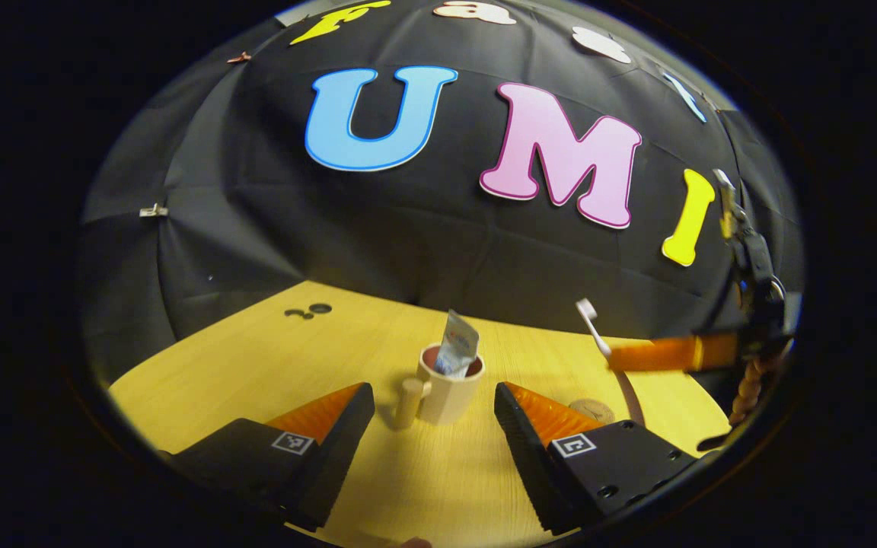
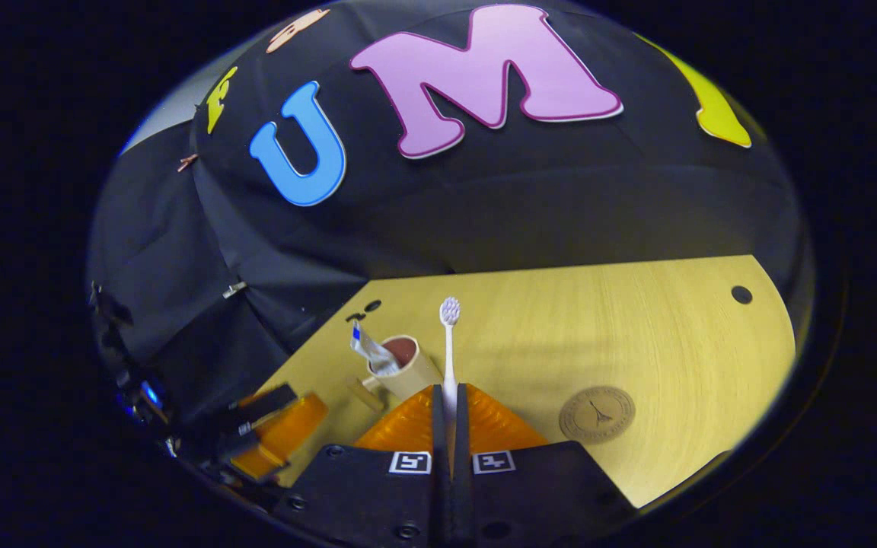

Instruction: Put the toothbrush and toothpaste on the desktop into the cup, then pick up the cup and place it on the coaster on the desktop.

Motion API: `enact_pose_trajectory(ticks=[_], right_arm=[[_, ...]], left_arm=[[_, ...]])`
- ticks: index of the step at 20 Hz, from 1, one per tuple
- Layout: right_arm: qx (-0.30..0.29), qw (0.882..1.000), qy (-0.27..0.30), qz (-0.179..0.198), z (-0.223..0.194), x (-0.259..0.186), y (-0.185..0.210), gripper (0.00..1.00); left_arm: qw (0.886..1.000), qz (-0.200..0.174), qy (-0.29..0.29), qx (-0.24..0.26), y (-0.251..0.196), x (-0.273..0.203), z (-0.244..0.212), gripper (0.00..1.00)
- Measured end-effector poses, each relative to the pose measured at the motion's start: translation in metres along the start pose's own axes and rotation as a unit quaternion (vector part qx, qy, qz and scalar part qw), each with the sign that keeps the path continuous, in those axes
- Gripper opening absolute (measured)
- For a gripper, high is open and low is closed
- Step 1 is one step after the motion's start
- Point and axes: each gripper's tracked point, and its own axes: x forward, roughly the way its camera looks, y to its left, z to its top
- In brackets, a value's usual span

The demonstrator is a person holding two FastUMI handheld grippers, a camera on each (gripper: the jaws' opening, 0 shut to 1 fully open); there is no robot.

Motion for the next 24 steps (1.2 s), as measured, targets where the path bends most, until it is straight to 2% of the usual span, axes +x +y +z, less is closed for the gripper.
enact_pose_trajectory(ticks=[3, 5, 10, 13, 19, 24], right_arm=[[0.016, 0.997, -0.046, 0.057, 0.031, 0.020, 0.031, 0.05], [0.022, 0.995, -0.071, 0.069, 0.043, 0.031, 0.036, 0.05], [0.044, 0.990, -0.093, 0.100, 0.052, 0.062, 0.052, 0.05], [0.029, 0.987, -0.114, 0.107, 0.059, 0.082, 0.056, 0.05], [0.012, 0.988, -0.115, 0.101, 0.047, 0.139, 0.059, 0.05], [-0.009, 0.988, -0.124, 0.094, 0.047, 0.161, 0.059, 0.05]], left_arm=[[1.000, 0.002, 0.022, -0.002, 0.002, -0.029, -0.020, 0.98], [0.999, 0.003, 0.034, -0.012, 0.004, -0.040, -0.030, 0.98], [0.998, 0.020, 0.044, -0.028, 0.017, -0.067, -0.046, 0.98], [0.998, 0.032, 0.053, -0.030, 0.025, -0.072, -0.053, 0.98], [0.996, 0.055, 0.059, -0.040, 0.046, -0.076, -0.059, 0.98], [0.996, 0.067, 0.051, -0.039, 0.056, -0.073, -0.051, 0.98]])
